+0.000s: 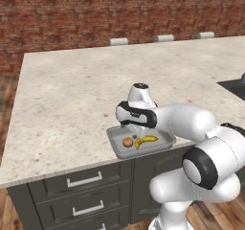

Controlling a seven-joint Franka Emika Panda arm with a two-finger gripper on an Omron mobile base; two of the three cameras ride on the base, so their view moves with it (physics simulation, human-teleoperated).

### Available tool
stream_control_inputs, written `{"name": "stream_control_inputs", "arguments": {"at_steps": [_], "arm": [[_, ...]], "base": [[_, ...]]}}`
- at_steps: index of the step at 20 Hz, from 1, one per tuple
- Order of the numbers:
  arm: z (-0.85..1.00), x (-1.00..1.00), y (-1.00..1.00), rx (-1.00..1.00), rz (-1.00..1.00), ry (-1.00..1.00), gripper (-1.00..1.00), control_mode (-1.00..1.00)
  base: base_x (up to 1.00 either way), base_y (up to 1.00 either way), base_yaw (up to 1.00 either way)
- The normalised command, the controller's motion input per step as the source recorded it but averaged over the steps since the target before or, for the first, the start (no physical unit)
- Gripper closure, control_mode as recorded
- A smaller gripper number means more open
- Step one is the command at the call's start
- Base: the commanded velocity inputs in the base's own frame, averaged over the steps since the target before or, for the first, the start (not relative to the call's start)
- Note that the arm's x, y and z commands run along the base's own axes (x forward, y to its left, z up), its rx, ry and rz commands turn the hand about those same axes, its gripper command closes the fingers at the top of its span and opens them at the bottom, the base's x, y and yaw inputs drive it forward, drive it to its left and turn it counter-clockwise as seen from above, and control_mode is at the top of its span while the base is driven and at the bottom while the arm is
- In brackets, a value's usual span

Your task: Pick the tangerine and banana from the fridge and place them inside the tupperware on the counter.

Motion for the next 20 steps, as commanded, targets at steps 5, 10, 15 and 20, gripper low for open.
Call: {"name": "stream_control_inputs", "arguments": {"at_steps": [5, 10, 15, 20], "arm": [[0.58, -0.32, 0.0, 0.0, 0.0, 0.0, -1.0, -1.0], [0.48, -0.48, 0.0, 0.03, -0.01, 0.0, -1.0, -1.0], [0.33, -0.59, -0.01, 0.05, -0.09, -0.06, -1.0, -1.0], [0.27, -0.71, -0.06, 0.07, -0.19, -0.27, -1.0, -1.0]], "base": [[0.0, 0.0, 0.0], [0.0, 0.0, 0.0], [0.0, 0.0, 0.0], [0.0, 0.0, 0.0]]}}
